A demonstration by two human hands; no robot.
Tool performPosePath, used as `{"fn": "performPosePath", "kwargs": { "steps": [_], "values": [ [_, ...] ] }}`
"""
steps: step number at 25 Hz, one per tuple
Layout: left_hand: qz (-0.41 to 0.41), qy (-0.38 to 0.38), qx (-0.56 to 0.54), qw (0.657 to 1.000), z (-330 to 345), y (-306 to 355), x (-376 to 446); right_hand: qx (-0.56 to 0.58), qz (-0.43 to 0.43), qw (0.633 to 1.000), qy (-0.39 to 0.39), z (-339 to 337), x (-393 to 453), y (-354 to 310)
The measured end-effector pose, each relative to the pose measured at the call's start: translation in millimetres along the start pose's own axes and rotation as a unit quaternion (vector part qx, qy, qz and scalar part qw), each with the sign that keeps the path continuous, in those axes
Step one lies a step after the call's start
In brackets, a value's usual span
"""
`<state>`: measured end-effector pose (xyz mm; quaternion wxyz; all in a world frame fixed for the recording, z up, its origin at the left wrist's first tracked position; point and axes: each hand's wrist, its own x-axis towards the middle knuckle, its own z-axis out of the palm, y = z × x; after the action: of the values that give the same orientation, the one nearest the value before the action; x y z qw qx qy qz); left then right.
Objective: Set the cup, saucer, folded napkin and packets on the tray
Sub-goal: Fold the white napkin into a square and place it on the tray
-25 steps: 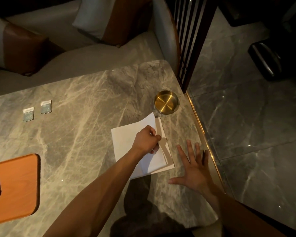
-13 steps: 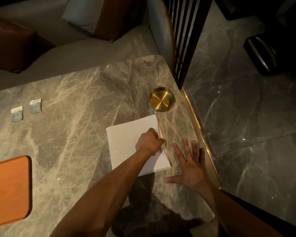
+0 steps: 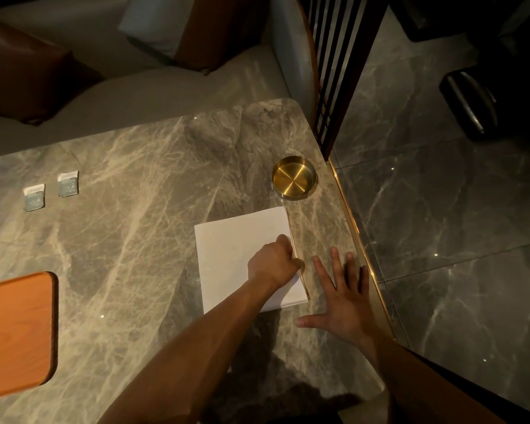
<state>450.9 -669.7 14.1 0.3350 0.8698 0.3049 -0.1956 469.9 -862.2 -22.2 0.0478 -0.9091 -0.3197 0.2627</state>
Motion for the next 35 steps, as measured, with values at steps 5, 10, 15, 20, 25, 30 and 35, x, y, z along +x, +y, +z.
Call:
{"fn": "performPosePath", "kwargs": {
  "steps": [5,10,15,20,25,30,35],
  "values": [
    [0.052,-0.009,-0.025,0.998,4,-13,-14,0.006,-0.005,1.000,-0.003,-1,1,-1],
    [0.109,-0.007,-0.092,0.990,-4,-44,-44,0.003,-0.011,1.000,0.013,1,2,0],
    [0.084,0.154,-0.099,0.979,-21,-94,-65,0.069,-0.002,0.997,0.024,-13,1,-9],
    [0.128,0.279,0.021,0.951,-25,-119,-59,0.120,-0.127,0.957,0.230,-25,23,-93],
    [0.137,0.242,0.083,0.957,4,-114,-39,-0.079,-0.168,0.969,0.162,2,57,-131],
    [0.099,0.219,0.165,0.957,25,-125,-30,-0.104,-0.134,0.972,0.164,23,68,-120],
    [0.085,0.201,0.183,0.959,22,-135,-32,-0.097,-0.138,0.969,0.183,25,68,-111]
  ]
}}
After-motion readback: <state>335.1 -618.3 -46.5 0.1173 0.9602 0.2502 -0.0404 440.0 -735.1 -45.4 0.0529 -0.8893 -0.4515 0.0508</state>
